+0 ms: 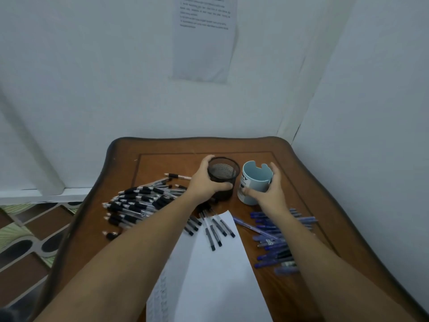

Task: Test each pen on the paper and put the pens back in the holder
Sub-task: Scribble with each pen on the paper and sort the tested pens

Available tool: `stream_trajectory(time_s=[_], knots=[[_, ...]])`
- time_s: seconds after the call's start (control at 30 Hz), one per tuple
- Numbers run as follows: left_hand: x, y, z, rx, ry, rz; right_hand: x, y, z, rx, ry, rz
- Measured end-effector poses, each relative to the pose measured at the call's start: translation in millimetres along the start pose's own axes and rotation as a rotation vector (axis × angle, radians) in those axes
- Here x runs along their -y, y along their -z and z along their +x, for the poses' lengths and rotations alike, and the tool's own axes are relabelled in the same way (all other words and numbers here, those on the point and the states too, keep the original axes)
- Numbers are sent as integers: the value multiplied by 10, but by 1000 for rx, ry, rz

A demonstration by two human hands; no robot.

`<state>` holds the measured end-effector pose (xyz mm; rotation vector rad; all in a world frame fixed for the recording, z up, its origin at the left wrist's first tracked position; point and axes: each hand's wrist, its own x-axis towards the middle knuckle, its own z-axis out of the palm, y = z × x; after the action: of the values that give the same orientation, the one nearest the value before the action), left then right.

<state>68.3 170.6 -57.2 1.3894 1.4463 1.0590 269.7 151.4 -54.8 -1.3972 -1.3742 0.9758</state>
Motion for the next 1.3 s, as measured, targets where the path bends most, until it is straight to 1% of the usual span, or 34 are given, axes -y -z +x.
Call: stream_trajectory(time_s=[0.17, 0.3, 0.43, 0.53, 0.67, 0.73, 0.87, 0.97, 1.07, 1.13, 1.2, 1.3], knots=[[-42, 8, -37, -7, 6, -4, 25, 23, -13, 20, -34, -15], [-155, 22, -117, -19, 41, 56, 102, 119, -83, 41, -110, -36], [-246, 69, -395, -94, 51, 184, 232, 249, -288, 24, -128, -162], [-196, 153, -770, -73, 19, 289, 230, 391, -498, 36, -99, -312], [-59, 277, -1435, 19, -93, 528, 120, 642, -879, 151, -36, -442], [24, 344, -1748, 27, -156, 598, 70, 778, -1085, 201, -1, -537], [247, 502, -2231, -9, -204, 715, -98, 965, -1373, 269, 40, -765], [393, 549, -2503, -50, -232, 769, -180, 971, -1498, 259, 96, -885], [478, 511, -2694, -3, -191, 825, -188, 907, -1542, 202, 151, -910], [532, 477, -2783, 7, -167, 816, -198, 860, -1527, 172, 162, -934], [548, 437, -2848, -4, -177, 798, -201, 813, -1506, 169, 156, -987], [524, 360, -2960, 31, -176, 810, -164, 751, -1500, 175, 162, -1049]])
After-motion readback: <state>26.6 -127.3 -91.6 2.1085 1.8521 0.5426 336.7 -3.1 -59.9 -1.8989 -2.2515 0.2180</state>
